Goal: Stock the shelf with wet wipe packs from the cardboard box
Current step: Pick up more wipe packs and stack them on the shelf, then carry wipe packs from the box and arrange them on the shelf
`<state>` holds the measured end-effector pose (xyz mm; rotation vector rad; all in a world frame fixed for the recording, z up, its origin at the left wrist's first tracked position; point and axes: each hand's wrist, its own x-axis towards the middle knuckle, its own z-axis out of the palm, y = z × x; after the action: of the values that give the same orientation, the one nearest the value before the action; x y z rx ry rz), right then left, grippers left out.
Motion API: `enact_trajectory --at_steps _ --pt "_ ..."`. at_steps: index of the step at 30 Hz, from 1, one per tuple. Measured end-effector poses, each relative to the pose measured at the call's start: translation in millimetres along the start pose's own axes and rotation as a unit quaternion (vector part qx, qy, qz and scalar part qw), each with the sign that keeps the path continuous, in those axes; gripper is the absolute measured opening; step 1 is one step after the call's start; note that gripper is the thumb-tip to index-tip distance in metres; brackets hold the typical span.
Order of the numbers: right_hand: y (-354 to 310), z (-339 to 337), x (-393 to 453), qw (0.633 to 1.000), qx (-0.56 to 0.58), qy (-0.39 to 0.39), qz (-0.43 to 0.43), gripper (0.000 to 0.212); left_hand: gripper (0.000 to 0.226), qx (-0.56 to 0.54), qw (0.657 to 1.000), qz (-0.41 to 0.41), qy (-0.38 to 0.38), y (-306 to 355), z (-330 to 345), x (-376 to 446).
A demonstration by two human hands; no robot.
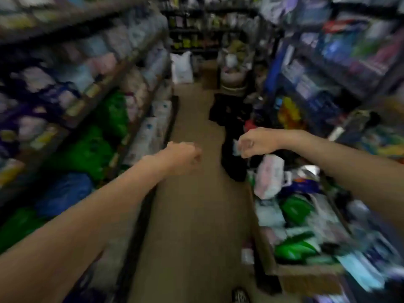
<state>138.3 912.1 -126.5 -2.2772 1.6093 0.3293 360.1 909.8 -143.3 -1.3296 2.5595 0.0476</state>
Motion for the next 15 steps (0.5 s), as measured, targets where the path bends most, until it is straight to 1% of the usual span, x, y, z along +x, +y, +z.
enact_trajectory --at_steps 3,5,7,10,12,13,15 --pt "86.5 61.8 -55.2 0.995 -0.010 -0.034 0.090 0.029 0.034 0.009 0.995 0.084 -0.043 84.9 32.7 55.7" --pt "134.9 103.0 -89.4 0.992 0.002 -0.063 0.107 0.031 0.038 -0.014 0.989 0.135 -0.054 136.4 47.7 86.1" --pt "176.6 149.6 -118.4 0.986 0.004 -0.103 0.134 0.034 0.041 -0.044 0.982 0.165 -0.078 182.9 61.7 112.9" --pt "221.5 213.1 -154.1 0.971 -0.026 -0.153 0.184 0.047 0.045 -0.067 0.972 0.197 -0.113 246.8 87.2 151.3" --pt "237.9 247.8 -175.2 0.966 -0.049 -0.183 0.178 0.059 0.047 -0.073 0.963 0.222 -0.133 285.6 105.2 170.4" --pt "245.4 266.1 -184.6 0.966 -0.065 -0.181 0.170 0.063 0.048 -0.075 0.959 0.230 -0.145 303.1 115.0 178.7" --pt "256.7 301.4 -200.2 0.975 -0.143 -0.118 0.125 0.058 0.052 -0.083 0.952 0.242 -0.168 334.6 135.5 191.7"
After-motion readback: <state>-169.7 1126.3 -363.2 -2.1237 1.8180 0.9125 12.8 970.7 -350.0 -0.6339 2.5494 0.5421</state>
